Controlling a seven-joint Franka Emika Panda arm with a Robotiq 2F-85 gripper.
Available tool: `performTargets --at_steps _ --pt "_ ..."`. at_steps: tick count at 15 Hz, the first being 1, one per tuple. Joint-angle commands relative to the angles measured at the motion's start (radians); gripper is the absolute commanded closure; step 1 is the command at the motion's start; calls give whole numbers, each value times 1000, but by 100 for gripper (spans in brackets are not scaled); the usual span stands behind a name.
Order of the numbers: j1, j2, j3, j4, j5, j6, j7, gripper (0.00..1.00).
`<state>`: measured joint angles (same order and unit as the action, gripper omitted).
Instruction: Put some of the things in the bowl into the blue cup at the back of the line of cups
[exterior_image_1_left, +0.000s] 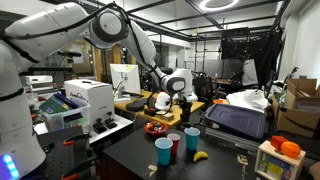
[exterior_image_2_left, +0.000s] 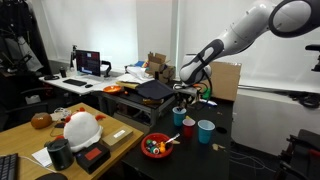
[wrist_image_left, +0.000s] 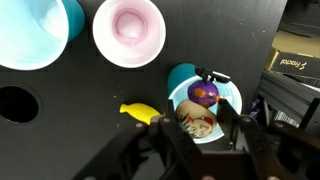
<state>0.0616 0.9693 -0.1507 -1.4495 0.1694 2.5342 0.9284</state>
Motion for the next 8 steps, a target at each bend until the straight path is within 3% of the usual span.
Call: performTargets --at_steps 1,8 --pt "19 21 -18 38 -12 13 30 79" --pt "27 58 -45 88 -24 15 42 79"
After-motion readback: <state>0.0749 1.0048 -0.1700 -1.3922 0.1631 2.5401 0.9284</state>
